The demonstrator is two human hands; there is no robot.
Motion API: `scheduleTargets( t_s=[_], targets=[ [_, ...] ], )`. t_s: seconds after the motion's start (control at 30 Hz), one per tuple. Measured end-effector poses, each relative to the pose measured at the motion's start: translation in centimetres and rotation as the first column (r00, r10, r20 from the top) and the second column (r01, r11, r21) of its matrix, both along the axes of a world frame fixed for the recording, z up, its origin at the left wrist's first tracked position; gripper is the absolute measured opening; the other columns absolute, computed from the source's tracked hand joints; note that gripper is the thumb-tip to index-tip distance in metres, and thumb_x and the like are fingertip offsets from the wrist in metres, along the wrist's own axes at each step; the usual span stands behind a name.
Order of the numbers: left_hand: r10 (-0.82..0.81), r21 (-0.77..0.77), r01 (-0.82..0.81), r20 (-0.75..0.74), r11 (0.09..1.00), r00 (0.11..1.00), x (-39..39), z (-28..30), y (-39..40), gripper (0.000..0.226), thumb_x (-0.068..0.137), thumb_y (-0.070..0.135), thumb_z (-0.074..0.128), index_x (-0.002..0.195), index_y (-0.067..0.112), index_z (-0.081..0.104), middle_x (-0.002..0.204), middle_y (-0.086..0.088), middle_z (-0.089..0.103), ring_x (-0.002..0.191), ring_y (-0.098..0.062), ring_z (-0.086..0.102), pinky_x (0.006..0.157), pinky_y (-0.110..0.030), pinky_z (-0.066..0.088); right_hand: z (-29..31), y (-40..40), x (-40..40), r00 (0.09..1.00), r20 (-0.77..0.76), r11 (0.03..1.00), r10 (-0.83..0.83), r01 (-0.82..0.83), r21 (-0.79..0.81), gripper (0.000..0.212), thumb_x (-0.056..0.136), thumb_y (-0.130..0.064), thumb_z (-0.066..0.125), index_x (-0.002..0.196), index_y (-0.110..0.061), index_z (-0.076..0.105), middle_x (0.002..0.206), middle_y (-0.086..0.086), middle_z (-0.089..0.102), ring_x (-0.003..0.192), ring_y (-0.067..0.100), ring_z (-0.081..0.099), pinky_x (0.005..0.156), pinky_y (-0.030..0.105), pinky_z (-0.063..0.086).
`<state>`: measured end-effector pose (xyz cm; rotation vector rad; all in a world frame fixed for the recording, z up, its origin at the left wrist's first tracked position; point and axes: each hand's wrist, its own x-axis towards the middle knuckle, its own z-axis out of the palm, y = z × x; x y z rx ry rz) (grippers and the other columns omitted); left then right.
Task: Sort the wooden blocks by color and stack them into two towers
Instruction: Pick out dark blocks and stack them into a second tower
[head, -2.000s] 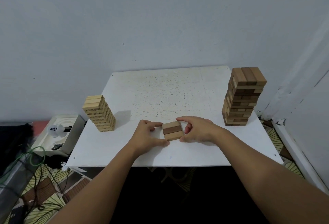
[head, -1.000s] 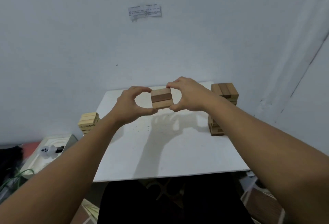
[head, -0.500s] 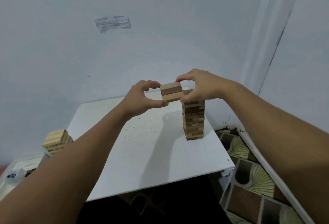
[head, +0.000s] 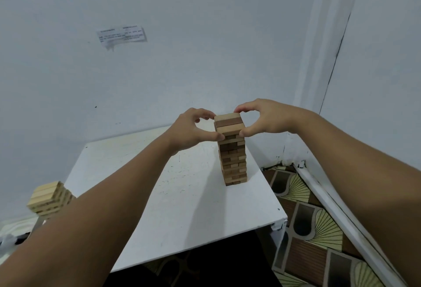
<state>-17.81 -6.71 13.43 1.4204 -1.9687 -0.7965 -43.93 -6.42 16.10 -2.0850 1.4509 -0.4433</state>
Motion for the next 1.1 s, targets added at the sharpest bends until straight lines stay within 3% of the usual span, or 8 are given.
scheduleTargets(
  t_s=[0.2,1.0,1.1],
  targets=[
    [0.005,0.025,-0.005,-0.009,1.000,1.000,-0.1,-0.2,-0.3,0.056,0.073,0.043,0.092,0.122,0.038,0.067,0.129,0.015,0.054,0.124,-0.013,0.048,0.087,-0.031,0.041,0.0,0.0,-0.1,1.000,0.025,1.000,0.016,-0.016,0.015,0.061,0.083,-0.037,0.083,0.138,-0.039,0.057,0.142,-0.009,0.047,0.127,0.007,0.038,0.107,0.037,0.035],
    [0.017,0.105,-0.009,-0.074,0.994,0.997,0.3,-0.5,-0.4,0.059,0.072,0.041,0.092,0.125,0.034,0.068,0.128,0.012,0.058,0.123,-0.014,0.050,0.081,-0.028,0.042,-0.8,-1.5,-0.2,0.999,0.050,0.994,0.014,-0.019,0.104,0.064,0.079,-0.043,0.086,0.136,-0.045,0.056,0.141,-0.008,0.049,0.132,0.016,0.043,0.100,0.036,0.037],
    [0.023,0.103,-0.016,-0.064,0.995,0.998,0.3,-0.5,-0.3,0.060,0.072,0.044,0.092,0.126,0.036,0.068,0.127,0.013,0.057,0.124,-0.014,0.049,0.086,-0.033,0.043,-1.0,-1.8,-0.2,0.999,0.036,0.993,0.011,-0.016,0.119,0.068,0.076,-0.048,0.087,0.135,-0.049,0.054,0.143,-0.008,0.047,0.134,0.017,0.042,0.100,0.037,0.037]
  ],
)
